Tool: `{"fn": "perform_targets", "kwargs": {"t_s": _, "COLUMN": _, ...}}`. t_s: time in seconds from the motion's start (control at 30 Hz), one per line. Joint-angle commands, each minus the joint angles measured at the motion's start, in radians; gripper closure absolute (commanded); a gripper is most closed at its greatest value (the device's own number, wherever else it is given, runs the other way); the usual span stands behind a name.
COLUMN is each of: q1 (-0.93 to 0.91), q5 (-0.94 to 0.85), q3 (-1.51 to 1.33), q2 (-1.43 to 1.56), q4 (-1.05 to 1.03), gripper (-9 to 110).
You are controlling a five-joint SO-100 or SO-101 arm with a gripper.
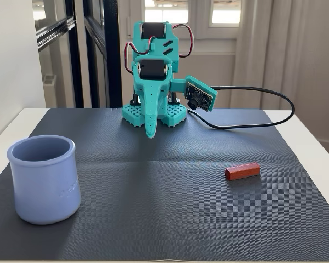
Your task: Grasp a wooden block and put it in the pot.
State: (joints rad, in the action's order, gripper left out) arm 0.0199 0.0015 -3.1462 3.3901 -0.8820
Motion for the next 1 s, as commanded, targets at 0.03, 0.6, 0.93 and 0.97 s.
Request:
{"fn": "perform_targets", "kwargs": {"t_s": 0.03, "q1": 0.005, "q5": -0.003, "q3": 0.003, "q2": 0.006, "q4": 0.000, "gripper": 101}}
{"fn": "perform_targets", "kwargs": {"t_s": 0.6, "q1": 0.006, "q5": 0.005, "q3": 0.005, "q2": 0.005, "q4": 0.011, "gripper": 101}}
{"fn": "perform_targets", "kwargs": {"t_s": 0.93, "q1": 0.114, "q5": 0.006, "q3": 0.299, "q2": -0.345, "q4": 0.009, "gripper": 101}}
{"fn": "perform_targets", "kwargs": {"t_s": 0.97, "q1": 0.138, "q5": 0.006, "q3": 0.334, "q2": -0.394, "q4": 0.008, "gripper": 101}}
